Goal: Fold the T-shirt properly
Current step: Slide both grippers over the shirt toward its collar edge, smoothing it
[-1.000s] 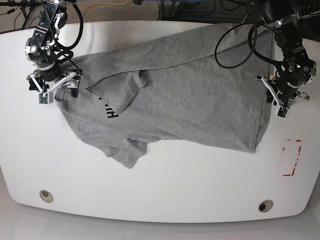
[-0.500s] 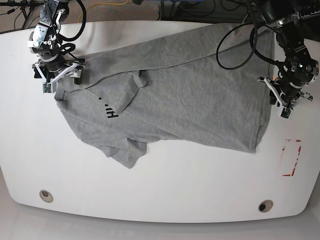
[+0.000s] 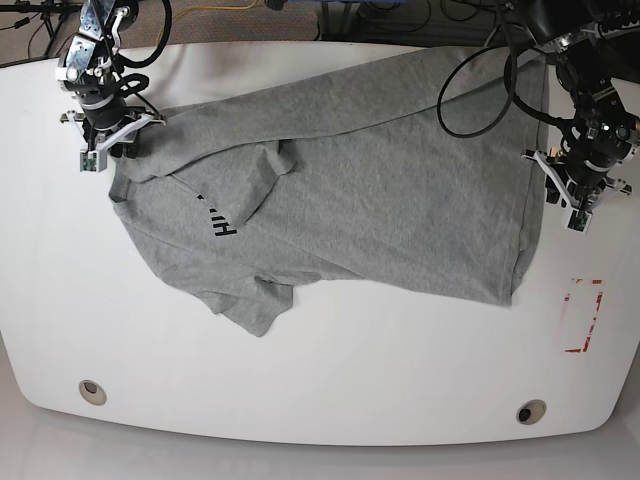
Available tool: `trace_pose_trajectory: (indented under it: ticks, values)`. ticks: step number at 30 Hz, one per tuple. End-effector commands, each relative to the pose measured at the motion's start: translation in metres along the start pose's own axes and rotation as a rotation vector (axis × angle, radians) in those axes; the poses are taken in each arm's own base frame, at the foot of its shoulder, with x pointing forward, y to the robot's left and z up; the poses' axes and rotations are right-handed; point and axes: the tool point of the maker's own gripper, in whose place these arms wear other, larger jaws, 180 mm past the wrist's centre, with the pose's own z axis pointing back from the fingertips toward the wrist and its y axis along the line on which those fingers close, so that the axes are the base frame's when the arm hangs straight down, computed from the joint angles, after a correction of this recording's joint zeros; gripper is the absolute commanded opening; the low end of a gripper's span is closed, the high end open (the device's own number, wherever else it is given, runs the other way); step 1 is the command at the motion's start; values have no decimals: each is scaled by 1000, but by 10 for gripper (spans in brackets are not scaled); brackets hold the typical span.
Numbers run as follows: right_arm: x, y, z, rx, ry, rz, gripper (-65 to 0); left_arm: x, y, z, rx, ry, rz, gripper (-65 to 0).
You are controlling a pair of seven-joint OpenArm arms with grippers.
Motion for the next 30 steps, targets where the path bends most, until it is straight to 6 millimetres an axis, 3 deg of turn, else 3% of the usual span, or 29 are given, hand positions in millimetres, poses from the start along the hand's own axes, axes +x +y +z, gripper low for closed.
trace_pose_trajectory:
  ticks: [1,10,17,20,24,26,27,30]
  values:
    - [12,5,10,8,-49,21,-560,12,8,4,19,-39,-10,-519]
    - [-15,13,25,15,0,16,-564,8,6,5,15,-31,-11,-521]
    - [-13,4,29,-11,-11,10,-539,8,6,5,16,-31,-13,-521]
    - [-1,-2,27,-27,-38,7,-407,6,5,5,13,-25,-12,-521]
    - [18,-6,21,-37,-75,16,-136,6,5,5,13,-26,-13,-519]
    - [26,-11,20,-44,-87,38,-36,6,5,5,13,-25,-12,-519]
    - [29,-14,19,-45,-87,44,0,6,5,5,13,-25,-12,-519]
    - [32,-19,13,-46,-86,39,0,7,5,5,13,-27,-14,-519]
